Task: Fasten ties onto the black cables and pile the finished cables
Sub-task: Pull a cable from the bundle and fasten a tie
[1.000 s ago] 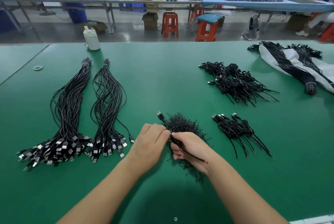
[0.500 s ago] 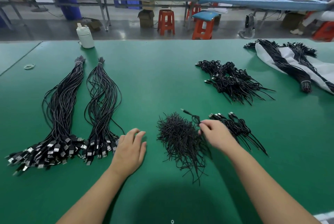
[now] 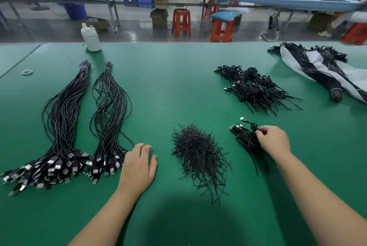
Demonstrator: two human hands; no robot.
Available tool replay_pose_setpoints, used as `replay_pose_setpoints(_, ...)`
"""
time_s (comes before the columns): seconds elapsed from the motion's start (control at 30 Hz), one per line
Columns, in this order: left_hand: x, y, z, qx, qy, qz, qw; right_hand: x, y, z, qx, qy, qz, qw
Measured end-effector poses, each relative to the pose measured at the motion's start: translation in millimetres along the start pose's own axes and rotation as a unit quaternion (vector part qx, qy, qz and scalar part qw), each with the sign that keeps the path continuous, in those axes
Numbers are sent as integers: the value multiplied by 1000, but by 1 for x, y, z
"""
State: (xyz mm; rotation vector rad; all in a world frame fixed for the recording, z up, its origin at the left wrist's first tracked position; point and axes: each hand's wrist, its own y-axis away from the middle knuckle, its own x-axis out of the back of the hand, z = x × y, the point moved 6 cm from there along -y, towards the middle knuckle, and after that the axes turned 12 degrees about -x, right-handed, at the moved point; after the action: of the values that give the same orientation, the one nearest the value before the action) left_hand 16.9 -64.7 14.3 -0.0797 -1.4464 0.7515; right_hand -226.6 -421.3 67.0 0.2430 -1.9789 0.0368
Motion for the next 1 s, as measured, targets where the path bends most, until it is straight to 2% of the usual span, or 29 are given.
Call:
replay_pose_setpoints(0.13,-1,0,-1,-1,-11,7,1000,-13,-1,9,7,101,-3,995)
replay_pose_setpoints(0.23,-4,2,-3,1,-19,2,1000,-6,5,4,50,117,83,988)
replay_pose_setpoints(0.3,-5,2,-4,2,-23,-4,1000,-6,17,-7,117,69,137,981)
replay_pose_setpoints(0.37,-4,1,-4,4,-27,-7,1000,-15,33,-23,180,5,112,977)
replay_pose_setpoints(0.47,-2,1,-3,15,-26,-15,999,-49,58,-43,241,-14,15,970)
replay_pose_setpoints(0.6,-2,-1,-3,19,-12,-25,999,-91,76,-42,188,-51,-59,979)
replay_pose_setpoints(0.73,-2,0,-1,1,18,-16,1000,-103,84,-31,162,-113,-20,980)
replay_pose_setpoints(0.83,-3,0,-4,5,-13,-20,1000,-102,84,-28,152,-140,-8,978)
replay_pose_setpoints(1.0,-6,-1,-14,73,-52,-50,995,-101,84,-26,142,-156,-12,977)
